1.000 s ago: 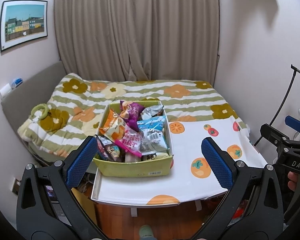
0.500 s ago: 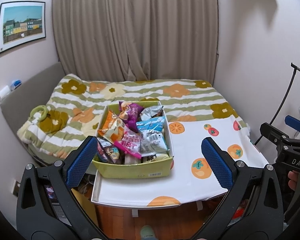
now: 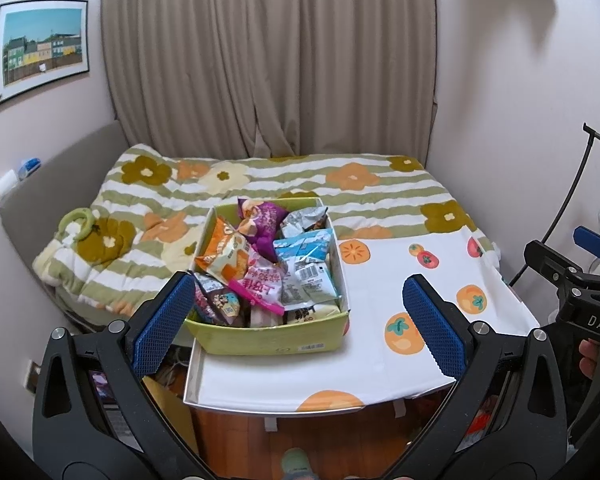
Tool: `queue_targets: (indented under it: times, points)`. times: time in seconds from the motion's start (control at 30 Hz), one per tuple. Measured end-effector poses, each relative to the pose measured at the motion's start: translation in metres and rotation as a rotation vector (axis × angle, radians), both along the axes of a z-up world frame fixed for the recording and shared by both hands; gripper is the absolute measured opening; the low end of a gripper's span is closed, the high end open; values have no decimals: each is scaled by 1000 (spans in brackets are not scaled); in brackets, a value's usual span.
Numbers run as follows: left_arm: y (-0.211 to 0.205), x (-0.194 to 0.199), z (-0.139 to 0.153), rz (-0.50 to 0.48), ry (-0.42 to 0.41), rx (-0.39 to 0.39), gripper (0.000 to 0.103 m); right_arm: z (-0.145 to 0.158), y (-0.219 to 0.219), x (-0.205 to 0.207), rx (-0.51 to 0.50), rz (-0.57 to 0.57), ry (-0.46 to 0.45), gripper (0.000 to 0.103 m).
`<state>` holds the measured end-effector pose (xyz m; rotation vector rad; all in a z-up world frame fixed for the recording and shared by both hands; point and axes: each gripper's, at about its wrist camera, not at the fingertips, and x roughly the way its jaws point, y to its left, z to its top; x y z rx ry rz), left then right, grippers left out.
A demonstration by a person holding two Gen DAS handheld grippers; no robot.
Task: Organize snacks
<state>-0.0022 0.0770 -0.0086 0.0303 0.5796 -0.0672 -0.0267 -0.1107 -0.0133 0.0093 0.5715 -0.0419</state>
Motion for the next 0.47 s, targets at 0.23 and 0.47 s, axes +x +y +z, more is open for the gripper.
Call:
queue_targets:
  times: [0.23, 0.47]
  points:
    - [4, 3, 0, 2, -13, 0, 103, 0, 0, 1, 2, 2, -1, 102]
    - [15, 15, -3, 5, -21, -7, 103, 3, 11, 12, 7, 2, 6, 102]
